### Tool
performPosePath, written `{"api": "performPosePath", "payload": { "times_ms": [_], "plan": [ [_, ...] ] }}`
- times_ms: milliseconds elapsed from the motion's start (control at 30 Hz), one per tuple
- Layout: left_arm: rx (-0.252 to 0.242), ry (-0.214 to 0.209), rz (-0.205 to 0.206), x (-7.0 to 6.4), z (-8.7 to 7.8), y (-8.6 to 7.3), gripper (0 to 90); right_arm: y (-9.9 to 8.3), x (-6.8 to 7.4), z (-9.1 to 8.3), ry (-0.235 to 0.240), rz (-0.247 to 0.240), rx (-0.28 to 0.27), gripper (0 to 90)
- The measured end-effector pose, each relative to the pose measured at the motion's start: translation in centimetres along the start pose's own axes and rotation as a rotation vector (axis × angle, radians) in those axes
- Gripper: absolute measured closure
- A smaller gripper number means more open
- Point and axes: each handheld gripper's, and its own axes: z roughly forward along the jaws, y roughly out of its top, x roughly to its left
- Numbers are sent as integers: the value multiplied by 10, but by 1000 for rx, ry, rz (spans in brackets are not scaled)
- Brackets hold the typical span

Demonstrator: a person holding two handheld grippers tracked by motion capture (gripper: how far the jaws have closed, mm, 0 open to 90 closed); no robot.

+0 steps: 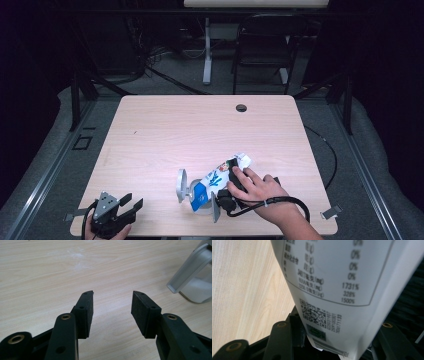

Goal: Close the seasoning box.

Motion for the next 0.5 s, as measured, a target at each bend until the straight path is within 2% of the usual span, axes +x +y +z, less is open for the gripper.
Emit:
{"api": "performPosePath", "payload": {
  "times_ms": [500],
  "plan": [
    [0,-1,0,1,0,0,530,1,-2,-1,-4,-9,3,544]
  ]
}}
